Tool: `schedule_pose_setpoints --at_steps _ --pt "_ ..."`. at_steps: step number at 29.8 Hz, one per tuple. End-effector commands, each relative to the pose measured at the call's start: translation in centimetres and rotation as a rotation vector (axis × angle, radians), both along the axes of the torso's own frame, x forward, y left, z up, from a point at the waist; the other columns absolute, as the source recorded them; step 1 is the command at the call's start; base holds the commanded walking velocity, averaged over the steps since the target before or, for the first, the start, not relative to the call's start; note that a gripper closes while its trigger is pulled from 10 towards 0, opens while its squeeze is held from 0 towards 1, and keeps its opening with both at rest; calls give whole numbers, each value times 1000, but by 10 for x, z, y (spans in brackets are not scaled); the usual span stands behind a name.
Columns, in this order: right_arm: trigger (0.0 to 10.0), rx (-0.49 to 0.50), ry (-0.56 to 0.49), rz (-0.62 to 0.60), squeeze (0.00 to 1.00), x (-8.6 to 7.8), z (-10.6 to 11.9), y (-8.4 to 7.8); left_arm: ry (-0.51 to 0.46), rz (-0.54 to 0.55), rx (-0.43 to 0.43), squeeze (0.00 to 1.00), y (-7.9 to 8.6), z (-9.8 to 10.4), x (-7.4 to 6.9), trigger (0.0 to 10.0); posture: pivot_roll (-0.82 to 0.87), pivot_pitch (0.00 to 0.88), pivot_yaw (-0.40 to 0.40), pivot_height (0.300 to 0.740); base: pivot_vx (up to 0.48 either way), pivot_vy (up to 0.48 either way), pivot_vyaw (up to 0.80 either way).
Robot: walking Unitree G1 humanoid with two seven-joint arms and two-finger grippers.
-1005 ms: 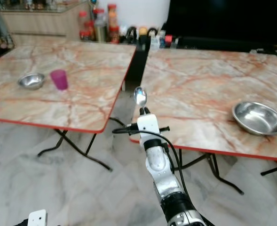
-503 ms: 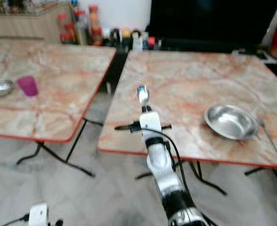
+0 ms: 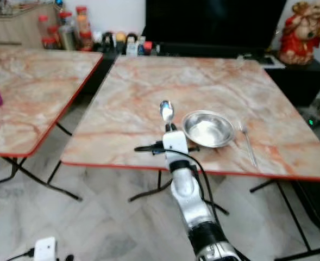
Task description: Setting the table
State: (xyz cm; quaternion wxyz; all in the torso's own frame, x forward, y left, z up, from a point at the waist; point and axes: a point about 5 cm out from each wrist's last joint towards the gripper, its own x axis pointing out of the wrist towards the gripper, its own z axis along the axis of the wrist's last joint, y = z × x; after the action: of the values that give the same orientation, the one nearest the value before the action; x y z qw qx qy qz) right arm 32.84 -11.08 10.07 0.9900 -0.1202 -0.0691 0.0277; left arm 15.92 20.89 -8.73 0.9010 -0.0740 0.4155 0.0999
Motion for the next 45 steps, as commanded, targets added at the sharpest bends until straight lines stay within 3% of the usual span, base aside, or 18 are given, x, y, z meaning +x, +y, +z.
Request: schedule_pose_setpoints --at_steps 1,16,45 --pt "10000 17 -28 20 0 3 9 9 12 -2 29 0 10 1 -2 10000 46 0 -1 740 0 -446 0" --pt "10000 16 -23 15 0 3 7 8 11 -14 38 0 10 2 0 10000 40 0 3 740 0 -418 0" --pt "10000 30 -1 9 0 3 5 9 1 29 47 0 15 3 1 10000 35 0 10 740 54 0 0"
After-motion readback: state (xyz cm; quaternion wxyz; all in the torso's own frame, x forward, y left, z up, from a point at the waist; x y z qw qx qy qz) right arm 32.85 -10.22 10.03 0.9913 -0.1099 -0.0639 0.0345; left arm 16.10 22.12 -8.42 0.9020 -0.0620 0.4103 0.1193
